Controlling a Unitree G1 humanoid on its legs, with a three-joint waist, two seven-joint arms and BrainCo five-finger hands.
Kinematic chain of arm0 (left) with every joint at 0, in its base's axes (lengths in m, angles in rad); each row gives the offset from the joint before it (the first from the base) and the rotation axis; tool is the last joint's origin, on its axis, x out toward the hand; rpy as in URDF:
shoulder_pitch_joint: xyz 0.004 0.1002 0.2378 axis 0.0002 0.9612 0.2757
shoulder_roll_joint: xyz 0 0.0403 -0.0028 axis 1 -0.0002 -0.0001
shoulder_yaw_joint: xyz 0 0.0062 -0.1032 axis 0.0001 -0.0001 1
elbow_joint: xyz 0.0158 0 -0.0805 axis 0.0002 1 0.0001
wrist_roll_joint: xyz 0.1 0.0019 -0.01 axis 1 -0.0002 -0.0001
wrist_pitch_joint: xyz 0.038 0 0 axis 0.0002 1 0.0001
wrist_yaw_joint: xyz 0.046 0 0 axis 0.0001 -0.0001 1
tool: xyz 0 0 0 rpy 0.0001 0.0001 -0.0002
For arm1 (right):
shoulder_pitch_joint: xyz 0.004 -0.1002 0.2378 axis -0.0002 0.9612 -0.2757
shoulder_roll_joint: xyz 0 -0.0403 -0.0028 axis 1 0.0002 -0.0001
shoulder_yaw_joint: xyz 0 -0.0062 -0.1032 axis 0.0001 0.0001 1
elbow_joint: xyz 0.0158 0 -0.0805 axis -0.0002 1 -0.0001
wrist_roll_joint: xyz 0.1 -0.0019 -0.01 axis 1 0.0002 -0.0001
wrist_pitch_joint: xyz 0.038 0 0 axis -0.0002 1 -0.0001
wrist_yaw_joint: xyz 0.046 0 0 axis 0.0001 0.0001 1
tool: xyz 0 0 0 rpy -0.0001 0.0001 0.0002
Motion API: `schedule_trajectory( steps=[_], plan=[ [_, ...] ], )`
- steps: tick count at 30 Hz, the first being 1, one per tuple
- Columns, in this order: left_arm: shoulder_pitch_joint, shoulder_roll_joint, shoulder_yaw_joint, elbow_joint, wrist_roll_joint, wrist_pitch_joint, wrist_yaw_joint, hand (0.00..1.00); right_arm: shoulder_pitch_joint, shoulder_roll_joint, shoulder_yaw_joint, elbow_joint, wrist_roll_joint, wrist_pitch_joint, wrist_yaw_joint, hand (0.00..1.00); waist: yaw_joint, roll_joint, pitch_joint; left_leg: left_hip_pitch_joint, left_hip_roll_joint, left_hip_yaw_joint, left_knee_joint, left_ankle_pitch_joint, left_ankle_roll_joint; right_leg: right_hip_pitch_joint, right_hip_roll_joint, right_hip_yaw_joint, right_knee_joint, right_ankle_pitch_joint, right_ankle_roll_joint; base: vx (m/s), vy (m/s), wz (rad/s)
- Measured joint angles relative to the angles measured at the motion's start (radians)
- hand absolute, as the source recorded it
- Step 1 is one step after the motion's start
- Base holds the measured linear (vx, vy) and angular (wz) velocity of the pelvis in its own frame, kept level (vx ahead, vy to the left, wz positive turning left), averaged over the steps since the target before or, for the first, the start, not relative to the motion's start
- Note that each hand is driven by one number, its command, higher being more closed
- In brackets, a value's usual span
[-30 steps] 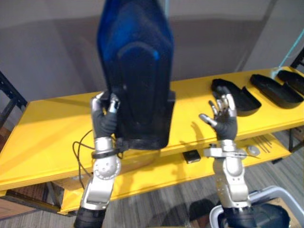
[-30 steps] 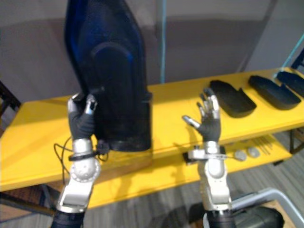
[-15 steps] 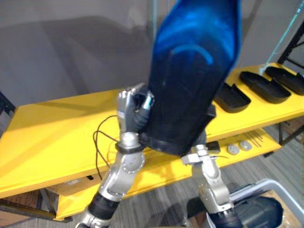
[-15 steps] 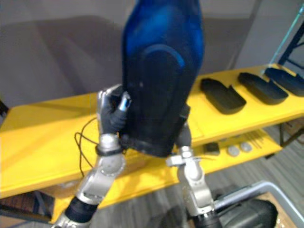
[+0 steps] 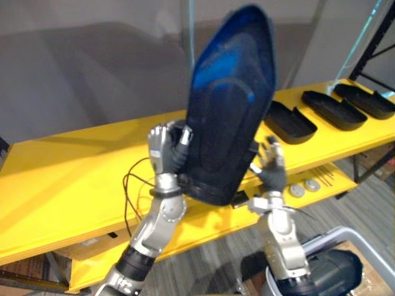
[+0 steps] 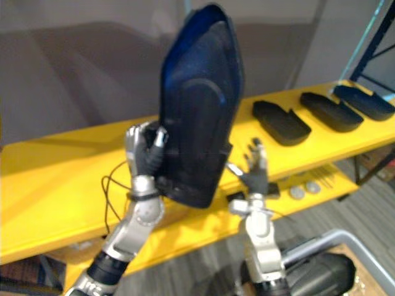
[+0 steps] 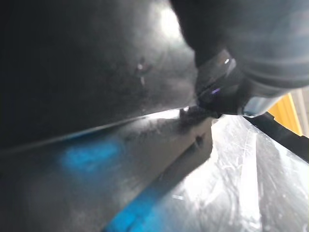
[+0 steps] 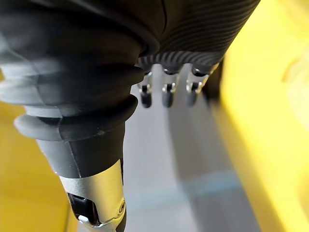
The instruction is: Walk over and take plastic housings, then place them on the shelf
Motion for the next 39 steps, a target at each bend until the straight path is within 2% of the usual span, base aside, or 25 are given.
schedule_trajectory(
  steps=[5,9,10,12,14,20,23,29,34,39],
  plan=[
    [0.035,0.003,0.024,-0.012,0.0,0.0,0.019,1.0,0.018,-0.002,-0.063,-0.026,0.0,-0.012,-0.081,0.0,-0.006,0.0,0.0,0.002,0.0,0.001,-0.002,-0.001,0.001,0.004,-0.001,0.001,0.0,0.005,0.001,-0.04,-0.001,-0.01],
    [0.046,0.004,0.035,-0.033,0.004,0.009,0.021,1.0,0.025,0.002,-0.078,-0.036,0.005,-0.024,-0.076,0.0,-0.006,0.0,0.0,0.012,0.001,0.01,-0.023,0.0,0.004,0.005,-0.001,0.001,0.0,0.008,0.001,-0.01,-0.001,-0.01],
    [0.046,0.004,0.042,-0.033,0.008,0.018,0.025,1.0,0.025,0.006,-0.079,-0.037,0.021,-0.031,-0.061,0.0,-0.006,0.001,-0.001,0.016,0.003,0.023,-0.025,0.002,0.002,0.005,0.0,0.002,0.0,0.008,0.001,0.0,0.002,-0.05],
    [0.046,0.002,0.065,-0.033,0.021,0.025,0.034,1.0,0.028,0.011,-0.075,-0.037,0.07,-0.041,0.017,0.0,-0.01,0.001,-0.001,0.016,0.003,0.025,-0.026,0.007,0.002,0.005,0.0,0.003,0.0,0.008,0.002,0.0,0.002,-0.02],
    [0.046,0.003,0.084,-0.032,0.034,0.039,0.063,1.0,0.035,0.012,-0.062,-0.04,0.136,-0.047,0.135,0.0,-0.011,0.001,-0.001,0.016,0.003,0.025,-0.031,0.01,0.002,0.004,0.0,0.002,-0.001,0.008,0.002,0.0,0.0,0.0],
    [0.046,0.004,0.105,-0.022,0.099,0.041,0.092,1.0,0.031,0.01,0.036,-0.088,0.263,-0.045,0.352,0.0,-0.01,0.001,-0.001,0.016,0.001,0.023,-0.032,0.014,0.003,0.003,0.0,-0.001,-0.005,0.008,0.002,0.02,0.002,0.01],
    [0.046,0.004,0.105,-0.004,0.1,0.041,0.104,1.0,0.029,0.001,0.057,-0.121,0.313,-0.027,0.429,0.0,-0.009,-0.001,-0.003,0.016,0.0,0.022,-0.033,0.014,0.003,0.003,-0.001,-0.002,-0.005,0.008,0.002,0.0,0.0,0.0],
    [0.044,0.004,0.104,0.027,0.102,0.041,0.106,1.0,0.024,-0.029,0.106,-0.135,0.369,0.036,0.516,0.0,-0.01,-0.01,-0.008,0.016,-0.001,0.021,-0.033,0.014,0.003,0.003,-0.002,-0.002,-0.005,0.009,0.003,0.0,0.0,0.0],
    [0.025,0.004,0.095,0.035,0.138,0.041,0.106,1.0,0.021,-0.034,0.158,-0.152,0.375,0.051,0.537,0.0,-0.01,-0.014,-0.011,0.015,-0.001,0.019,-0.035,0.016,0.004,0.002,-0.002,-0.003,-0.005,0.009,0.003,0.0,0.0,0.0],
    [-0.002,0.004,0.058,0.063,0.14,0.041,0.106,1.0,0.004,-0.038,0.202,-0.151,0.374,0.086,0.54,0.0,-0.012,-0.019,-0.015,0.014,-0.006,0.013,-0.039,0.022,0.007,0.001,-0.001,-0.007,-0.005,0.009,0.003,0.0,-0.009,0.03]
  ],
)
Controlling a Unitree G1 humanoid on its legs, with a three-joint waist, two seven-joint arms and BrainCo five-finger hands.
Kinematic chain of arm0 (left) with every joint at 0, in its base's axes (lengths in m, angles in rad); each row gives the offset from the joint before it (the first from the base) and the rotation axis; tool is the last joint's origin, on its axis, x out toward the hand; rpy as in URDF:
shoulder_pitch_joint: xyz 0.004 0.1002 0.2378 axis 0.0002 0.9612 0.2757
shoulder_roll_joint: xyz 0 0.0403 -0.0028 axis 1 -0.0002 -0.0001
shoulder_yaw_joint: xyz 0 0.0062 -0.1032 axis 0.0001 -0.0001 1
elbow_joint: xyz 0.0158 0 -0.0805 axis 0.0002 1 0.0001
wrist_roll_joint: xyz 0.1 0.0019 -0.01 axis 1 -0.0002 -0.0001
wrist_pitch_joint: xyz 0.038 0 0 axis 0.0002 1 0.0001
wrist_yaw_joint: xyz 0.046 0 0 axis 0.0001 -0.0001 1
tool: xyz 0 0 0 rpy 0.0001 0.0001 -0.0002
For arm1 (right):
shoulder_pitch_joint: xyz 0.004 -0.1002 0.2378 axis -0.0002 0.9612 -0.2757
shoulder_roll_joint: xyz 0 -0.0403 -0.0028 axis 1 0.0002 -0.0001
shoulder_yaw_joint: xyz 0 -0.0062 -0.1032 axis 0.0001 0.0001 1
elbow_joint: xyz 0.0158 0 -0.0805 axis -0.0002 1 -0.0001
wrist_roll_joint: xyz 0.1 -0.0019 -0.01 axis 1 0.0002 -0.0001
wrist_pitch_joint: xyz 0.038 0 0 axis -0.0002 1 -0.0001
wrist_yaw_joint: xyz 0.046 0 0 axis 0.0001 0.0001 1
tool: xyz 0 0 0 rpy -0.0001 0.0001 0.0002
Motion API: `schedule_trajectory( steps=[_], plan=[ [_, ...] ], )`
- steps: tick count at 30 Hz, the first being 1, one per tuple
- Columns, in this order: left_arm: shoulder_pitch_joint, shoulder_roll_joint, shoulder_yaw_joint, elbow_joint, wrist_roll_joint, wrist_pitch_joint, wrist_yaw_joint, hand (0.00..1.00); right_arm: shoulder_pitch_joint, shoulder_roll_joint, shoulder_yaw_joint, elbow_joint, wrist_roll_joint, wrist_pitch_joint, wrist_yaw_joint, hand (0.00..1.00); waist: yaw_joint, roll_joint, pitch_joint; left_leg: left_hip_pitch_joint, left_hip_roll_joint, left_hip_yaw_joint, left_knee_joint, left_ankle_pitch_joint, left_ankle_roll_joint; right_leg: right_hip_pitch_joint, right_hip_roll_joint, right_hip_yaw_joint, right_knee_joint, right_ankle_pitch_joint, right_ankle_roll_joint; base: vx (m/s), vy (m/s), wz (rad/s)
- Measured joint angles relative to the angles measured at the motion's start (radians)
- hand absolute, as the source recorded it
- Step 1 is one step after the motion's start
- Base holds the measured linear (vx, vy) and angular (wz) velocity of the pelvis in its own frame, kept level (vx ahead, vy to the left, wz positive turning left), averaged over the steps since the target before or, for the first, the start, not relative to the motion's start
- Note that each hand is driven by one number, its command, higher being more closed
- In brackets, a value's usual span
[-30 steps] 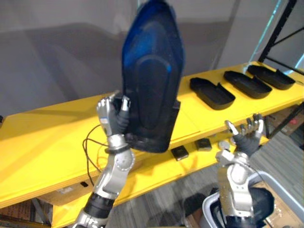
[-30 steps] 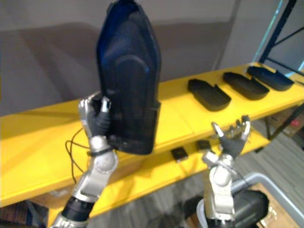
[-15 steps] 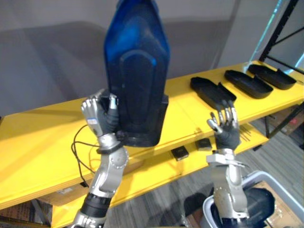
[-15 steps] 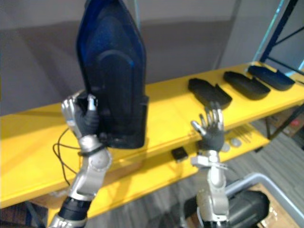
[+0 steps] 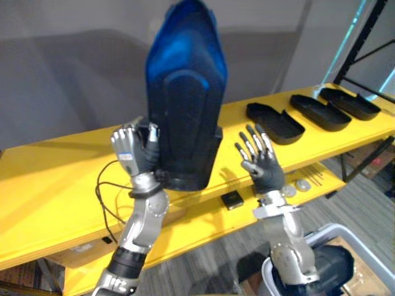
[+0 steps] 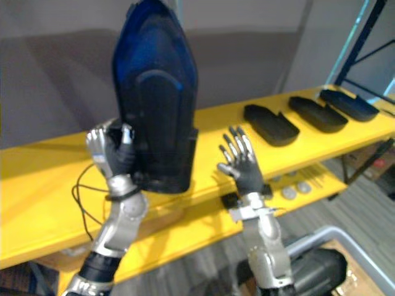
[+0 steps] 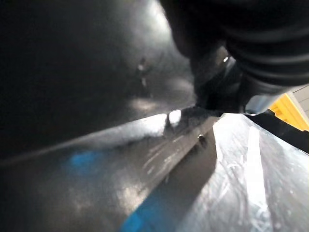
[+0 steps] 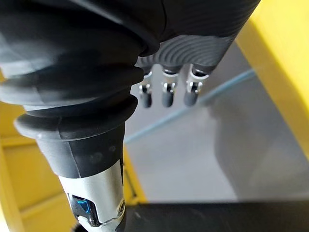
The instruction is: Walk over and take plastic housings, then place them on the shelf
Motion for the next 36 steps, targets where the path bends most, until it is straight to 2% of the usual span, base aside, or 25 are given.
schedule_trajectory(
  steps=[3,5,12,18,19,23,27,32,36],
  plan=[
    [-0.01,-0.001,-0.026,0.002,0.001,0.0,0.0,1.0,-0.019,-0.003,0.031,0.0,0.0,0.006,0.0,0.0,-0.008,-0.002,-0.002,-0.001,-0.004,-0.014,-0.016,0.013,0.002,-0.003,-0.001,-0.016,0.0,0.0,0.0,0.0,-0.009,0.12],
    [-0.012,-0.002,-0.037,0.001,0.003,0.0,0.0,1.0,-0.031,-0.003,0.059,0.0,0.0,0.029,-0.001,0.0,-0.007,-0.004,-0.005,0.0,-0.003,-0.015,-0.015,0.013,0.001,-0.003,0.0,-0.017,0.0,0.0,0.0,0.0,-0.003,0.03],
    [-0.027,-0.017,-0.075,0.002,0.003,0.007,-0.001,1.0,-0.058,-0.003,0.154,0.008,-0.002,0.057,-0.012,0.0,-0.006,-0.006,-0.006,-0.002,-0.003,-0.015,-0.015,0.013,0.001,-0.003,-0.001,-0.017,0.0,0.0,0.0,0.0,0.0,0.0],
    [-0.048,-0.018,-0.085,0.004,0.003,0.007,-0.001,1.0,-0.074,-0.004,0.168,0.024,-0.002,0.069,-0.046,0.0,-0.007,-0.003,-0.019,-0.001,-0.003,-0.014,-0.015,0.013,0.001,-0.006,-0.001,-0.017,0.0,0.0,0.0,0.0,0.0,0.0],
    [-0.048,-0.017,-0.085,0.009,0.003,0.007,-0.001,1.0,-0.078,-0.004,0.174,0.036,-0.002,0.069,-0.055,1.0,-0.007,-0.002,-0.027,-0.002,-0.003,-0.014,-0.015,0.014,0.001,-0.008,0.0,-0.017,0.0,0.0,0.0,0.0,0.0,0.0],
    [-0.049,-0.017,-0.085,0.033,-0.001,0.008,-0.001,1.0,-0.079,-0.004,0.191,0.042,-0.004,0.071,-0.102,1.0,-0.007,-0.003,-0.034,-0.002,-0.003,-0.014,-0.014,0.014,0.001,-0.008,-0.001,-0.017,0.0,0.0,0.0,0.0,0.0,0.0],
    [-0.049,-0.018,-0.097,0.035,-0.002,0.025,0.0,1.0,-0.088,-0.002,0.214,0.045,-0.052,0.07,-0.191,1.0,-0.007,-0.003,-0.034,-0.002,-0.003,-0.014,-0.014,0.016,0.001,-0.007,-0.001,-0.017,0.0,0.0,-0.001,0.0,0.0,0.0],
    [-0.049,-0.02,-0.125,0.043,-0.003,0.036,0.0,1.0,-0.092,0.018,0.215,0.057,-0.223,0.068,-0.318,1.0,-0.007,-0.003,-0.034,-0.001,-0.003,-0.013,-0.015,0.017,0.001,-0.008,0.0,-0.017,0.0,0.001,-0.001,0.0,0.0,0.0],
    [-0.049,-0.029,-0.154,0.048,-0.005,0.039,0.0,1.0,-0.094,0.023,0.199,0.071,-0.296,0.068,-0.36,1.0,-0.007,-0.003,-0.034,-0.001,-0.003,-0.013,-0.015,0.017,0.001,-0.008,0.0,-0.017,0.0,0.001,-0.001,0.0,0.0,0.0]
  ],
)
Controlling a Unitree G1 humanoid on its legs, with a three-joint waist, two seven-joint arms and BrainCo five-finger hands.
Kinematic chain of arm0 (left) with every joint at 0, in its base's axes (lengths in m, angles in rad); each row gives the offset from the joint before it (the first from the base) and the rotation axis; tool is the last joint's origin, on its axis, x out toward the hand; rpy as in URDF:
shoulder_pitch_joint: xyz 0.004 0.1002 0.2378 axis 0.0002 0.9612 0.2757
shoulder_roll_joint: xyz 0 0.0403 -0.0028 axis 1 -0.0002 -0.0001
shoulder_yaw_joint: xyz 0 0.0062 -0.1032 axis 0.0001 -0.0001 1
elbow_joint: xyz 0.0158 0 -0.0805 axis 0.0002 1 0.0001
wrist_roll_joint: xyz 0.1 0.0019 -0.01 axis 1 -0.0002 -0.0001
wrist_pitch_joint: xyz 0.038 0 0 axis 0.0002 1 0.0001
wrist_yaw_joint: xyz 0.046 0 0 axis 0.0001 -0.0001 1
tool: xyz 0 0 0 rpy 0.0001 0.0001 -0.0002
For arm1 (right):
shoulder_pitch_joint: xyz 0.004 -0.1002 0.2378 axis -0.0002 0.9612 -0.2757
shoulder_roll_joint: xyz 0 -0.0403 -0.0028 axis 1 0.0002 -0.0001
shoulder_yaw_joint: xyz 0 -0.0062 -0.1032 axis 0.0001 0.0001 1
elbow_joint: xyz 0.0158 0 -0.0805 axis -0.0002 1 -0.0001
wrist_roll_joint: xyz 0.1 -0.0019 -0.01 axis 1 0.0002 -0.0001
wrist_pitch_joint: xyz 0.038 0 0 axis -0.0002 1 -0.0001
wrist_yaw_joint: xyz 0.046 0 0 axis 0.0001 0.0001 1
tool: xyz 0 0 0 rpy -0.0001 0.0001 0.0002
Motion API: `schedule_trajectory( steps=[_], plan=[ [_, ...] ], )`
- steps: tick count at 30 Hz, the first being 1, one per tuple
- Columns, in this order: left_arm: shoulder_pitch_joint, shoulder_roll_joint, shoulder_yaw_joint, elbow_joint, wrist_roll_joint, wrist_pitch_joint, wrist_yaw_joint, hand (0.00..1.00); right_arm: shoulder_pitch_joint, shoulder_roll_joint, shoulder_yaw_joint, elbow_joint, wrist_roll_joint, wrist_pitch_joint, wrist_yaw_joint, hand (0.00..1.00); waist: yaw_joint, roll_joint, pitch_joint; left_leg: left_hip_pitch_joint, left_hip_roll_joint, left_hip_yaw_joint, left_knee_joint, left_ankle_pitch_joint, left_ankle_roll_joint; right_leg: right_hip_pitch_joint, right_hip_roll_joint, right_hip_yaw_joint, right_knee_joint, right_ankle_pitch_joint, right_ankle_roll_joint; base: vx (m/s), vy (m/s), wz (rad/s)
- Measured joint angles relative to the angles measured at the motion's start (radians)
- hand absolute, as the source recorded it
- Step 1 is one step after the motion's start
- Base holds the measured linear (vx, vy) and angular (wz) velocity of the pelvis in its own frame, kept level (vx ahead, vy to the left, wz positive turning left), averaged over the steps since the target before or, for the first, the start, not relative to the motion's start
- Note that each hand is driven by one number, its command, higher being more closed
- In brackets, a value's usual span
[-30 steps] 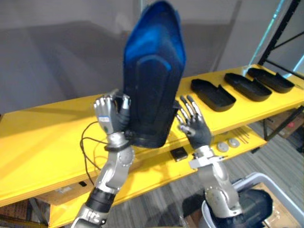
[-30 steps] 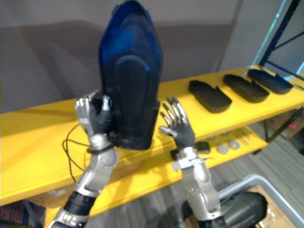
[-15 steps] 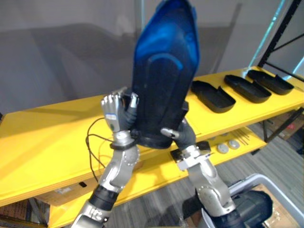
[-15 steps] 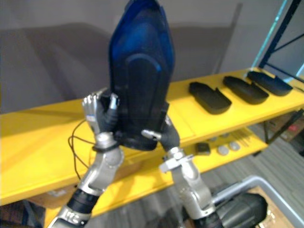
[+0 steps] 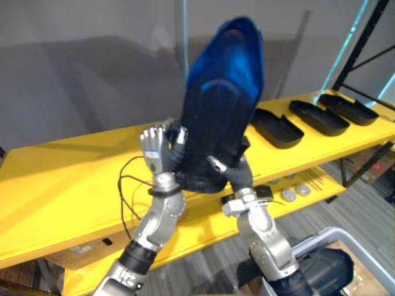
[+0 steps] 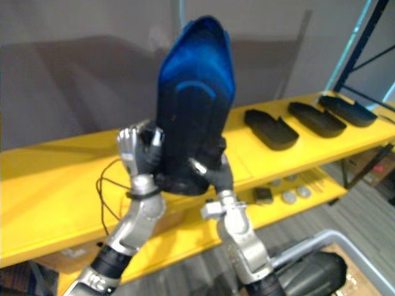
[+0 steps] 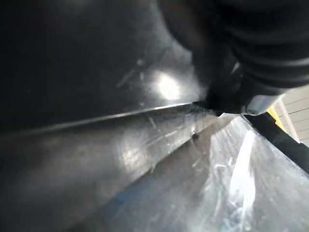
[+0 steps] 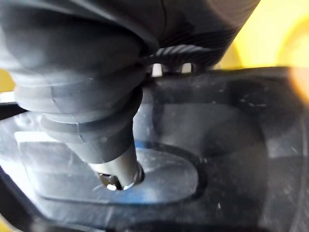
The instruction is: Walk over and take plastic housings, then place them on the shelf
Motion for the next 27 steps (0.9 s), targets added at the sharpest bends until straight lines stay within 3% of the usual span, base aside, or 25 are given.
schedule_trajectory(
  steps=[9,10,16,21,23,24,27],
  plan=[
    [0.001,-0.008,-0.006,0.036,-0.028,0.001,-0.014,1.0,-0.001,-0.011,-0.016,0.037,-0.058,0.001,-0.006,1.0,0.001,0.0,0.0,0.001,0.0,-0.001,0.0,0.001,0.001,0.003,0.0,-0.001,0.0,0.0,0.0,0.0,0.0,0.0],
    [0.003,-0.008,-0.006,0.04,-0.041,0.001,-0.018,0.0,-0.004,-0.011,-0.026,0.047,-0.058,0.001,0.008,1.0,0.001,0.0,0.0,0.001,0.0,-0.001,-0.002,0.001,0.001,0.004,0.0,-0.001,0.0,0.0,0.0,0.0,0.0,0.0],
    [0.015,-0.027,-0.007,0.073,-0.06,-0.04,-0.073,0.0,-0.059,-0.059,-0.148,0.126,-0.059,0.004,0.078,1.0,0.006,-0.002,0.001,0.003,-0.002,-0.008,-0.014,0.009,0.002,0.008,-0.002,-0.006,0.0,0.001,0.001,0.0,0.001,0.02],
    [0.033,-0.026,-0.007,0.104,-0.089,-0.047,-0.094,0.0,-0.127,-0.105,-0.223,0.246,-0.056,0.012,0.146,1.0,0.008,-0.002,0.004,-0.001,0.001,-0.028,-0.02,0.009,0.001,0.012,-0.003,-0.011,0.001,0.001,0.001,0.0,0.009,0.08],
    [0.047,-0.029,0.011,0.104,-0.114,-0.05,-0.093,0.0,-0.161,-0.116,-0.287,0.335,-0.056,0.025,0.156,1.0,0.022,-0.004,0.007,-0.001,0.004,-0.031,-0.021,0.01,0.0,0.012,-0.003,-0.013,0.001,0.0,0.001,0.0,-0.002,0.05],
    [0.048,-0.026,0.048,0.101,-0.134,-0.05,-0.092,0.0,-0.176,-0.147,-0.371,0.412,-0.05,0.045,0.157,1.0,0.036,-0.006,0.008,-0.006,0.005,-0.039,-0.021,0.012,-0.002,0.012,-0.003,-0.023,0.001,0.0,0.0,0.0,-0.016,0.16],
    [0.055,0.012,0.111,0.098,-0.166,-0.049,-0.091,0.0,-0.211,-0.248,-0.461,0.542,-0.005,0.084,0.178,1.0,0.045,-0.004,0.017,-0.016,0.007,-0.06,-0.018,0.02,-0.005,0.012,-0.002,-0.033,0.002,0.0,0.0,0.0,-0.011,0.21]
  ],
)
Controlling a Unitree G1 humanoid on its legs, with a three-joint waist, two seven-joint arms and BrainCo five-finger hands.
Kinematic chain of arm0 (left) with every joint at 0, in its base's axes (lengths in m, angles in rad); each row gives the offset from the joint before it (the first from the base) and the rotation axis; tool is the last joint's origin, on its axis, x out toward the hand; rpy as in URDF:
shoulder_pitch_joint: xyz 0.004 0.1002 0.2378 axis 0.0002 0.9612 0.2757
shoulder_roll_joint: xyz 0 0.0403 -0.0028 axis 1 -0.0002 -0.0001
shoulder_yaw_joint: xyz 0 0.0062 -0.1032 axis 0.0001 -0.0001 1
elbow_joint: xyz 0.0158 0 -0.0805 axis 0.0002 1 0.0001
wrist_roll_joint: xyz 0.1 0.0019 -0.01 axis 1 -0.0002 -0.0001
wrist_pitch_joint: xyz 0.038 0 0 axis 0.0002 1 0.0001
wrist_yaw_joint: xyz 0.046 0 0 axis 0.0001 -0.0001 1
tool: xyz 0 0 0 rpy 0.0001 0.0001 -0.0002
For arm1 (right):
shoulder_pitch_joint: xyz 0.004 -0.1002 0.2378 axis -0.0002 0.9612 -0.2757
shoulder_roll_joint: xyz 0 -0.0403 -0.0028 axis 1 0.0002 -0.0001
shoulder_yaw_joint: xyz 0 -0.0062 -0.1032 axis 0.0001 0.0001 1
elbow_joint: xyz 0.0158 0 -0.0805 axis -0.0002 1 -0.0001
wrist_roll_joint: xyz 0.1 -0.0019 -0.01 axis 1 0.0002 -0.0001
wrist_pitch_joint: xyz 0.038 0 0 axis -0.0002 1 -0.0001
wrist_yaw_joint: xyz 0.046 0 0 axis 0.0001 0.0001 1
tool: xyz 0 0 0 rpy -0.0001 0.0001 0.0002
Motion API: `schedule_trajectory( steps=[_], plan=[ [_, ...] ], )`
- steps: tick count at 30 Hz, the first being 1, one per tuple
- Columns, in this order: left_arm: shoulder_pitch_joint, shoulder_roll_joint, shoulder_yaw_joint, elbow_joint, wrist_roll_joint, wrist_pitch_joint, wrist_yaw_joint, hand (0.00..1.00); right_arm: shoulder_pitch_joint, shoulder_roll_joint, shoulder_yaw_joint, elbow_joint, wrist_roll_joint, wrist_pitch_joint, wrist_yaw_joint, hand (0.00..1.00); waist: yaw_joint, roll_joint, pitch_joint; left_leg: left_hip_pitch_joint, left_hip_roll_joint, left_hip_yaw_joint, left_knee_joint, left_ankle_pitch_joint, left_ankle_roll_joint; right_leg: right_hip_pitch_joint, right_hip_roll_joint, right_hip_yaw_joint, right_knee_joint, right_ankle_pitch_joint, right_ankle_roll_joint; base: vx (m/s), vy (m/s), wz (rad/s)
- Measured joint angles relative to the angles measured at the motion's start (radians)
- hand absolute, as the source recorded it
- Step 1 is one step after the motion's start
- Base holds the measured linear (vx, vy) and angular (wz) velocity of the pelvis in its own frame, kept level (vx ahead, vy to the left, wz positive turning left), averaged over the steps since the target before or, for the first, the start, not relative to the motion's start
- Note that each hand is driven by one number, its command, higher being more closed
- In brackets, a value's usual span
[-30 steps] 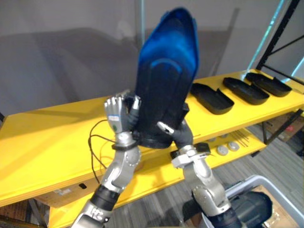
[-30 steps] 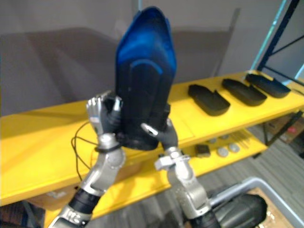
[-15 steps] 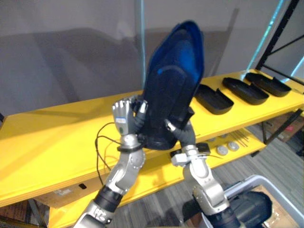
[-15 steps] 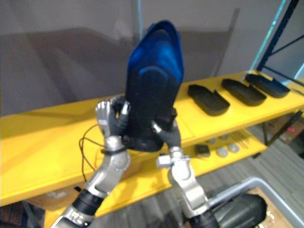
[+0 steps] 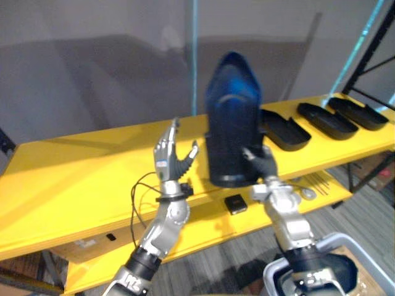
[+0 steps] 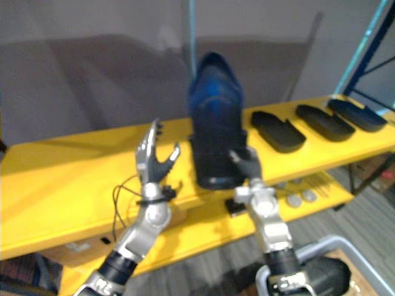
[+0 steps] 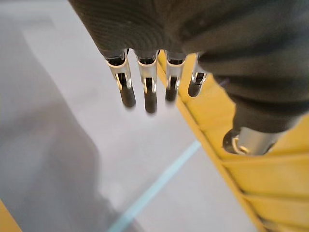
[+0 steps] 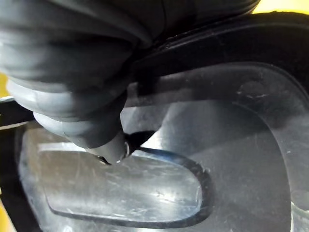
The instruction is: Walk over and take plastic housings, then place them on the shelf
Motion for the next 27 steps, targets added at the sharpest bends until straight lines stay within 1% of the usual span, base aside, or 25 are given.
schedule_trajectory(
  steps=[1,3,5,9,11,12,14,15,16,17,19,20,22,23,25,27],
  plan=[
    [0.006,0.012,0.006,0.0,-0.004,0.0,-0.001,0.0,-0.011,-0.016,-0.006,0.02,0.01,0.007,0.01,1.0,0.0,0.001,0.001,0.0,0.001,0.0,0.002,0.001,-0.001,0.0,0.0,0.0,0.0,0.0,0.0,0.0,0.0,0.0],
    [0.028,0.035,0.015,-0.003,-0.009,-0.001,-0.003,0.0,-0.072,-0.073,-0.014,0.106,0.042,0.01,0.062,1.0,0.002,0.006,0.006,0.0,0.001,-0.002,0.002,0.002,-0.001,0.0,0.001,-0.001,0.0,0.0,0.0,0.0,0.0,0.0],
    [0.043,0.034,0.011,-0.013,-0.016,-0.006,-0.02,0.0,-0.127,-0.1,-0.015,0.172,0.068,0.01,0.094,1.0,0.007,0.005,0.007,-0.001,0.0,-0.006,0.002,0.003,-0.001,0.001,0.0,-0.003,0.0,0.0,0.0,-0.01,0.0,0.05],
    [0.072,0.038,0.02,-0.045,-0.077,-0.031,-0.042,0.0,-0.211,-0.148,-0.019,0.271,0.105,0.011,0.152,1.0,0.011,-0.002,0.012,-0.015,0.0,-0.031,0.002,0.008,0.0,0.004,-0.001,-0.029,0.0,0.0,0.0,-0.01,-0.01,0.2],
    [0.126,0.039,0.061,-0.071,-0.111,-0.036,-0.065,0.0,-0.253,-0.184,-0.022,0.351,0.105,0.02,0.184,1.0,0.026,-0.002,0.015,-0.018,0.0,-0.048,0.002,0.011,0.0,0.008,-0.001,-0.043,0.0,0.0,0.0,0.0,-0.013,0.18],
    [0.14,0.039,0.07,-0.073,-0.12,-0.036,-0.07,0.0,-0.255,-0.199,-0.023,0.365,0.105,0.021,0.192,1.0,0.03,0.0,0.018,-0.017,0.0,-0.055,0.002,0.012,0.0,0.015,-0.001,-0.051,0.0,0.0,0.0,0.01,-0.005,0.28],
    [0.212,0.042,0.119,-0.082,-0.127,-0.043,-0.085,0.0,-0.261,-0.248,-0.025,0.414,0.106,0.028,0.225,1.0,0.05,0.004,0.025,-0.021,-0.001,-0.072,0.002,0.013,-0.001,0.02,-0.001,-0.057,0.001,0.0,0.0,0.0,0.005,0.22],
    [0.228,0.042,0.131,-0.084,-0.131,-0.045,-0.09,0.0,-0.264,-0.256,-0.025,0.424,0.106,0.03,0.233,1.0,0.055,0.004,0.028,-0.021,-0.001,-0.074,0.002,0.014,-0.001,0.02,-0.001,-0.058,0.002,0.0,0.0,0.0,0.002,0.11],
    [0.249,0.043,0.144,-0.086,-0.15,-0.054,-0.102,0.0,-0.267,-0.271,-0.025,0.438,0.106,0.036,0.253,1.0,0.063,0.004,0.033,-0.022,-0.001,-0.079,0.002,0.015,-0.001,0.021,-0.001,-0.062,0.003,0.0,0.0,0.0,-0.017,0.22],
    [0.284,0.049,0.159,-0.087,-0.163,-0.071,-0.121,0.0,-0.285,-0.294,-0.025,0.475,0.106,0.049,0.296,1.0,0.064,0.004,0.037,-0.033,-0.002,-0.092,0.002,0.02,0.0,0.021,-0.001,-0.083,0.004,0.0,0.0,0.0,-0.019,0.28],
    [0.306,0.063,0.161,-0.089,-0.165,-0.08,-0.145,0.0,-0.313,-0.316,-0.025,0.518,0.105,0.051,0.336,1.0,0.067,0.005,0.05,-0.037,-0.003,-0.109,0.002,0.026,0.0,0.025,-0.002,-0.09,0.006,0.0,0.0,-0.01,-0.005,0.3],
    [0.327,0.078,0.161,-0.089,-0.166,-0.085,-0.163,0.0,-0.348,-0.329,-0.024,0.564,0.105,0.053,0.37,1.0,0.076,0.005,0.057,-0.036,-0.003,-0.112,0.002,0.028,0.0,0.029,-0.002,-0.1,0.007,0.0,0.0,-0.02,0.0,0.22],
    [0.349,0.08,0.164,-0.089,-0.168,-0.1,-0.181,0.0,-0.38,-0.346,-0.023,0.605,0.105,0.061,0.402,1.0,0.09,0.008,0.059,-0.037,-0.003,-0.125,0.002,0.029,0.0,0.033,-0.002,-0.107,0.007,0.0,-0.001,-0.01,-0.001,0.16],
    [0.37,0.08,0.164,-0.097,-0.194,-0.111,-0.197,0.0,-0.419,-0.366,-0.021,0.652,0.105,0.065,0.433,1.0,0.1,0.01,0.064,-0.041,-0.004,-0.135,0.002,0.033,0.0,0.034,-0.002,-0.112,0.008,-0.001,-0.001,0.0,0.008,0.16],
    [0.386,0.08,0.164,-0.111,-0.204,-0.116,-0.206,0.0,-0.458,-0.386,-0.02,0.695,0.106,0.066,0.459,1.0,0.115,0.012,0.078,-0.043,-0.004,-0.136,0.002,0.035,-0.001,0.034,-0.002,-0.114,0.009,-0.001,-0.001,-0.02,-0.003,0.14],
    [0.402,0.08,0.164,-0.114,-0.209,-0.121,-0.228,0.0,-0.499,-0.412,-0.018,0.747,0.106,0.066,0.489,1.0,0.127,0.014,0.089,-0.057,-0.006,-0.162,0.002,0.045,-0.002,0.035,-0.003,-0.143,0.01,-0.003,-0.005,-0.02,-0.019,0.29]
  ],
)
